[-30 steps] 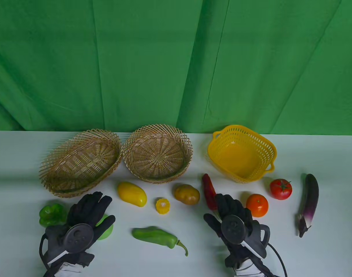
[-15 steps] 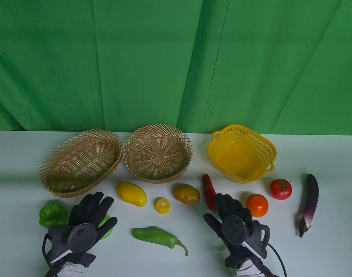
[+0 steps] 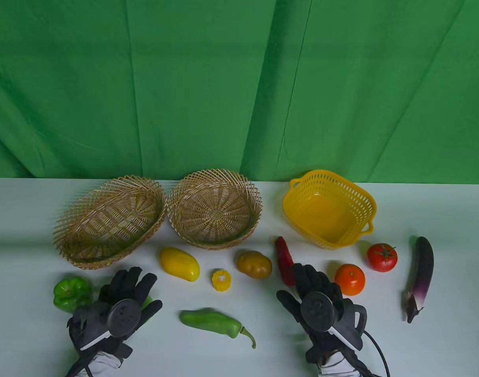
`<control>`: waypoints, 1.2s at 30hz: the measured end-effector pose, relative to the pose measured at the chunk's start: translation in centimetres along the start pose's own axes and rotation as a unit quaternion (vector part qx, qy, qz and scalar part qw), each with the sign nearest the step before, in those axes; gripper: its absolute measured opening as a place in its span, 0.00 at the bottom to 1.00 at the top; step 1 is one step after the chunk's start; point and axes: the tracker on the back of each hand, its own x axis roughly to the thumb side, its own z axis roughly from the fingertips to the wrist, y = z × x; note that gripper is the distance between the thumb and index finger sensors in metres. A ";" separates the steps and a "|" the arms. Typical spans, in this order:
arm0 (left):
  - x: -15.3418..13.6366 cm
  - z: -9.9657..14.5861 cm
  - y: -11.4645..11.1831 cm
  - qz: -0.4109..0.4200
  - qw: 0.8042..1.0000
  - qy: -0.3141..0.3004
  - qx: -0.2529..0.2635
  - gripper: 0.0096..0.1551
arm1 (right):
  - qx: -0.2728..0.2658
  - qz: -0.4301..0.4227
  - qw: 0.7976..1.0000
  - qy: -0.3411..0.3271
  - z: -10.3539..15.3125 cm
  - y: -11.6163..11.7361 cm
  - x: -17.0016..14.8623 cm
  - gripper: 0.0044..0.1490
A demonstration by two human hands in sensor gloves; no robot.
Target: Place 10 objects into 3 containers, with green background
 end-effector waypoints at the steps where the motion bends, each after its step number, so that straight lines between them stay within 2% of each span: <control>1: 0.0 -0.1 -0.4 -0.005 1.000 0.002 -0.010 0.43 | 0.001 0.001 1.000 0.000 0.0 0.0 0.0 0.51; 7: 0.3 -0.5 -1.9 -0.032 0.998 0.002 -0.050 0.43 | 0.003 -0.001 1.000 -0.004 0.0 0.0 0.1 0.51; 20: 0.4 -1.4 -2.5 -0.056 0.998 0.012 -0.040 0.38 | 0.008 0.003 1.000 -0.004 0.0 0.2 0.3 0.51; 25: 0.4 -1.8 -2.5 -0.065 0.997 0.012 -0.027 0.38 | 0.010 0.004 1.000 -0.006 0.0 0.2 0.4 0.51; 36: 0.0 -2.3 -2.1 -0.053 0.998 0.012 -0.035 0.38 | 0.012 0.006 1.000 -0.008 0.0 0.3 0.6 0.51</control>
